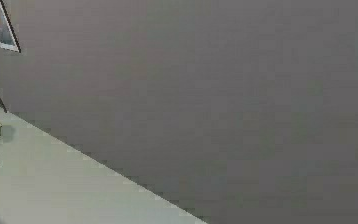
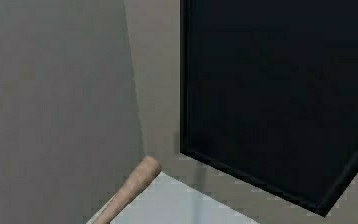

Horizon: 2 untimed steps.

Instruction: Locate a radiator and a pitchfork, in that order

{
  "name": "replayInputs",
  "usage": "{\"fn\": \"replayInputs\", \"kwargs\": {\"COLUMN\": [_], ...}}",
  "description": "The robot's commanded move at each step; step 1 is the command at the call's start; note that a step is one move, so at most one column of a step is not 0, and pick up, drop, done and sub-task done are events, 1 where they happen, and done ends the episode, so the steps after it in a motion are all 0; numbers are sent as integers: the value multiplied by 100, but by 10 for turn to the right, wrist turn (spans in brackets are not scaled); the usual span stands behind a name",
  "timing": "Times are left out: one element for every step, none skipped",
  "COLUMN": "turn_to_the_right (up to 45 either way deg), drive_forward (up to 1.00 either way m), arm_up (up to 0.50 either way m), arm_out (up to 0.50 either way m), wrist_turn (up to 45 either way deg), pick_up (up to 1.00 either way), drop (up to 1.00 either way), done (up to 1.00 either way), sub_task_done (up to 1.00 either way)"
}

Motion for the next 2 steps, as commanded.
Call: {"fn": "replayInputs", "kwargs": {"turn_to_the_right": [-120,0], "drive_forward": [0,20], "arm_up": [0,0], "arm_out": [0,0], "wrist_turn": [0,0], "pick_up": [0,0], "drop": [0,0], "done": [0,0], "sub_task_done": [0,0]}}
